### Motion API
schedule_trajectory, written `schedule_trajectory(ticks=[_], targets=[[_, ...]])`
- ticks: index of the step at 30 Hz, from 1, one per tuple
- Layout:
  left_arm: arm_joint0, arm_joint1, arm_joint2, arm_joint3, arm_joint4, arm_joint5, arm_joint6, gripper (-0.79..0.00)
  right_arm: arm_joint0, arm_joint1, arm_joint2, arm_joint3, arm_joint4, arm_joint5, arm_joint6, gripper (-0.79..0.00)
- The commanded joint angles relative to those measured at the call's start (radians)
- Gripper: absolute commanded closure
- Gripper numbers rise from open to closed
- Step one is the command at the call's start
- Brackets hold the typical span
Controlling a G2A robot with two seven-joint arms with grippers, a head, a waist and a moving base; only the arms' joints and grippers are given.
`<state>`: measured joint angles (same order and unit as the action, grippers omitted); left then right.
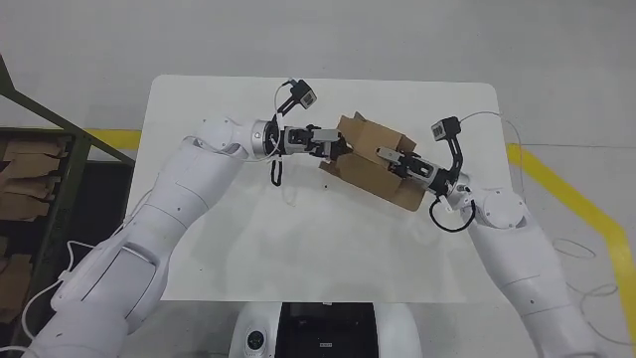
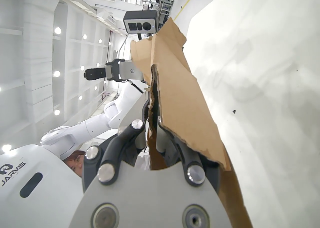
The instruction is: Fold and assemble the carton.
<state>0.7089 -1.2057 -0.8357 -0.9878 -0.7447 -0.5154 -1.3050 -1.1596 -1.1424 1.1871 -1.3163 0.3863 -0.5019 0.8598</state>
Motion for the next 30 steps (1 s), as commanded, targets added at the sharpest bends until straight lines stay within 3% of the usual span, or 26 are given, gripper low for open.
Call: schedule_trajectory(ticks=[1,16,30], targets=[[0.000,-0.001,-0.001,0.000,-0.005,0.002,-0.002,-0.785,0.002,-0.001,0.000,0.004,-0.012,-0.002,-0.023,0.000],[-0.006,-0.018,0.017,0.005,-0.014,0.011,-0.011,-0.785,0.008,-0.023,-0.025,0.005,-0.003,0.008,-0.189,0.000],[-0.013,-0.027,0.020,0.038,-0.004,0.012,-0.012,-0.785,-0.032,-0.022,-0.006,-0.068,0.029,0.024,-0.159,0.000]])
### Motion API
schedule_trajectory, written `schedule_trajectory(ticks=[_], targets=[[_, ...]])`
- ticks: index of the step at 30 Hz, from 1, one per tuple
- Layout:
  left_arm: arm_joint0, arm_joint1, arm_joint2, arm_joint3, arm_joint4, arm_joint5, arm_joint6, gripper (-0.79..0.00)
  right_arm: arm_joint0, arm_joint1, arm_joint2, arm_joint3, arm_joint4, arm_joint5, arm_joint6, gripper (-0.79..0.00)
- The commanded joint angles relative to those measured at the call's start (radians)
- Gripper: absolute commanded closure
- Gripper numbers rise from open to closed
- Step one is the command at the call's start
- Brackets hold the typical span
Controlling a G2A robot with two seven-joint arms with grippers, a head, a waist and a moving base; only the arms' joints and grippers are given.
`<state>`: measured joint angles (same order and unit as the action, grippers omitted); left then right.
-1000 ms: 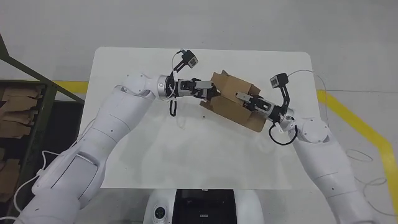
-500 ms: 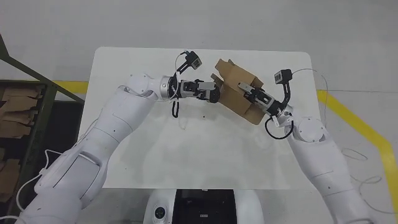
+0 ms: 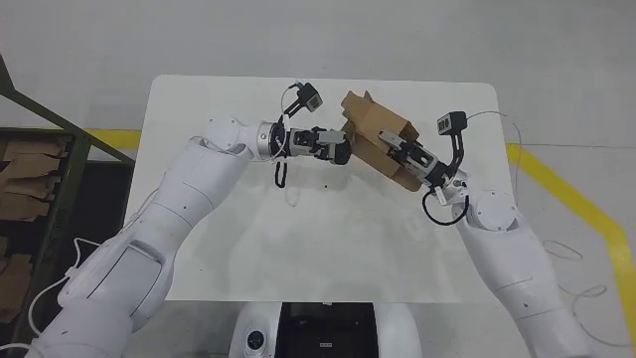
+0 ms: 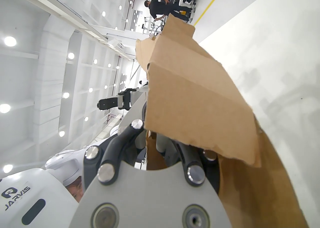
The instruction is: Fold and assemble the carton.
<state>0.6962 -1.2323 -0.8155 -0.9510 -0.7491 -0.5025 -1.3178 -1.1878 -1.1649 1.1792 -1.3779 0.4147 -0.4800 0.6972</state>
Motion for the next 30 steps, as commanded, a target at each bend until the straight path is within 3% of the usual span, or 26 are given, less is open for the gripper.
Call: schedule_trajectory(ticks=[1,30], targets=[[0.000,-0.001,0.000,0.002,0.002,-0.001,0.001,-0.785,-0.007,0.001,0.003,-0.013,0.000,0.006,0.009,0.000],[0.007,-0.001,-0.027,0.007,0.003,-0.007,0.007,-0.785,-0.057,0.001,0.025,-0.084,-0.058,0.035,-0.027,0.000]])
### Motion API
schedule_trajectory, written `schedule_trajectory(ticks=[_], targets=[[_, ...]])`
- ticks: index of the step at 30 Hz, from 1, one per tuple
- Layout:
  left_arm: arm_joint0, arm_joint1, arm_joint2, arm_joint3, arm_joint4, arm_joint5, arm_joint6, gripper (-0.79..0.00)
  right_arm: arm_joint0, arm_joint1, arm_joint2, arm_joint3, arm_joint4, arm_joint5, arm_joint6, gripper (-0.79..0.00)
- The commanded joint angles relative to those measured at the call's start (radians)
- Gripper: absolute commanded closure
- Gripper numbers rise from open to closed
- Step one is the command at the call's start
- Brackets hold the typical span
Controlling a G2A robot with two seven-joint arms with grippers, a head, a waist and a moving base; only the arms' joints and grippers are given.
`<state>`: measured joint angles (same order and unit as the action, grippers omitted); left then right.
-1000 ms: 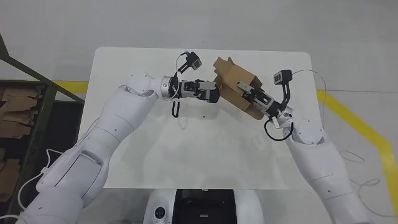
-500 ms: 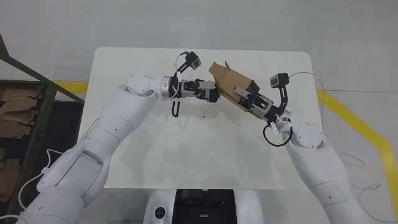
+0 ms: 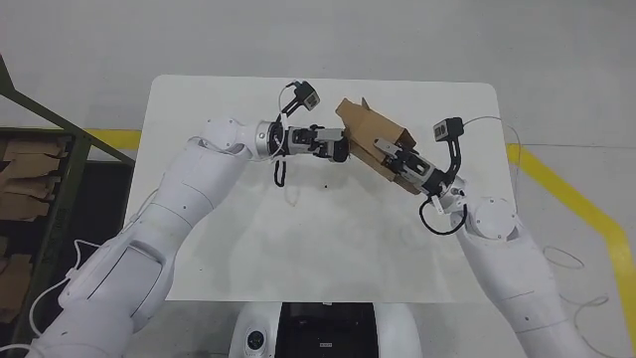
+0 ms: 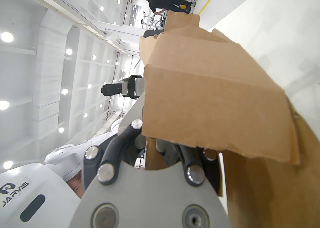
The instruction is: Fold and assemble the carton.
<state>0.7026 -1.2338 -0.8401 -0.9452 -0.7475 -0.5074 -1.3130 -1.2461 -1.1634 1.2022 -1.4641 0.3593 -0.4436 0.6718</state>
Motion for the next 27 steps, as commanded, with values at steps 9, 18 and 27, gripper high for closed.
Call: schedule_trajectory(ticks=[9,18,27], targets=[[-0.003,0.016,-0.035,0.020,0.054,-0.045,0.045,-0.785,0.007,0.012,0.026,0.000,-0.002,0.016,0.141,0.000],[-0.001,0.026,-0.028,-0.026,0.114,-0.052,0.052,-0.785,0.009,0.017,0.019,0.001,-0.032,0.035,0.199,0.000],[-0.002,0.035,-0.007,-0.043,0.175,-0.077,0.077,-0.563,0.021,0.019,0.010,0.013,-0.065,0.062,0.199,0.000]])
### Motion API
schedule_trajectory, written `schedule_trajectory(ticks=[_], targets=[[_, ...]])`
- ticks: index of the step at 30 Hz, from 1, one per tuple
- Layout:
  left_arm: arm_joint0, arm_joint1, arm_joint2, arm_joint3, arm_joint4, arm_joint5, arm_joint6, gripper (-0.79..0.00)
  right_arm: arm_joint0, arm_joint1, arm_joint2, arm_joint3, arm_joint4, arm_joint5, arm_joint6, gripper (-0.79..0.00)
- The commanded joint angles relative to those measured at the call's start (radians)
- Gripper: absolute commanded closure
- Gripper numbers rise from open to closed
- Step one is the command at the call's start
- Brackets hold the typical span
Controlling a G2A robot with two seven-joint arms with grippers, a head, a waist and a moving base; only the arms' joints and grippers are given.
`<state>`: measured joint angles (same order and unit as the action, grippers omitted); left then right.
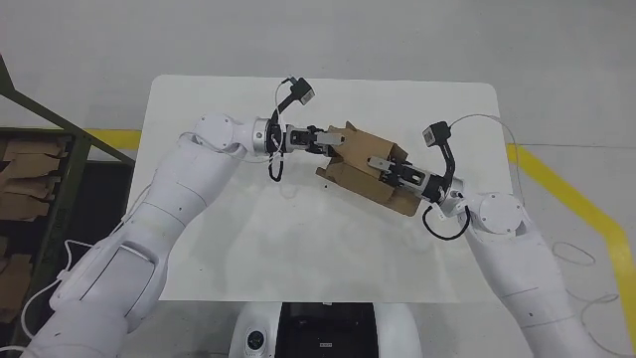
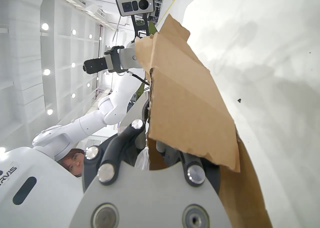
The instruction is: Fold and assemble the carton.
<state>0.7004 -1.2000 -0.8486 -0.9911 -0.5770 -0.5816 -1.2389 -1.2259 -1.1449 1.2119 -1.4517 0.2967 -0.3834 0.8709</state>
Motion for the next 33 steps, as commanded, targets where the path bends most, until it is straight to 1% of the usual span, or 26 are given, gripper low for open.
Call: schedule_trajectory(ticks=[1,3,5,7,11,12,14,15,24,25,26,27,30,33], targets=[[0.000,0.002,0.003,0.005,0.008,-0.005,0.005,-0.379,0.001,0.000,0.000,0.000,-0.003,0.003,0.000,0.000],[-0.002,0.003,0.006,0.011,0.012,-0.008,0.008,-0.326,0.001,0.001,-0.001,-0.001,-0.004,0.005,0.002,0.000],[-0.006,0.005,0.009,0.018,0.023,-0.012,0.012,-0.252,0.000,0.002,0.000,-0.002,-0.004,0.006,0.006,0.000],[-0.008,0.005,0.012,0.025,0.031,-0.019,0.019,-0.222,-0.001,0.003,-0.001,-0.005,-0.004,0.007,0.015,0.000],[-0.013,0.005,0.017,0.035,0.030,-0.027,0.027,-0.126,-0.006,0.005,0.000,-0.014,-0.008,0.003,0.032,0.000],[-0.014,0.005,0.018,0.039,0.030,-0.028,0.028,-0.086,-0.007,0.006,0.000,-0.016,-0.008,0.003,0.034,0.000],[-0.016,0.005,0.021,0.042,0.029,-0.031,0.031,-0.037,-0.009,0.007,0.002,-0.019,-0.003,0.004,0.036,0.000],[-0.017,0.005,0.024,0.042,0.031,-0.031,0.031,0.000,-0.009,0.007,0.003,-0.020,-0.003,0.004,0.036,0.000],[-0.020,0.006,0.033,0.039,0.024,-0.033,0.033,0.000,-0.009,0.009,0.005,-0.025,0.001,0.011,0.035,0.000],[-0.020,0.007,0.034,0.036,0.020,-0.031,0.031,0.000,-0.008,0.010,0.005,-0.025,0.002,0.011,0.037,-0.120],[-0.019,0.008,0.035,0.033,0.018,-0.029,0.029,0.000,-0.007,0.010,0.006,-0.024,0.001,0.013,0.038,-0.274],[-0.019,0.009,0.035,0.030,0.017,-0.027,0.027,0.000,-0.005,0.011,0.007,-0.022,0.001,0.012,0.039,-0.296],[-0.016,0.012,0.037,0.021,0.005,-0.018,0.019,0.000,0.003,0.012,0.008,-0.017,-0.001,0.008,0.049,-0.259],[-0.014,0.016,0.037,0.015,0.001,-0.017,0.017,0.000,0.011,0.013,0.008,-0.016,-0.001,-0.004,0.072,-0.249]])
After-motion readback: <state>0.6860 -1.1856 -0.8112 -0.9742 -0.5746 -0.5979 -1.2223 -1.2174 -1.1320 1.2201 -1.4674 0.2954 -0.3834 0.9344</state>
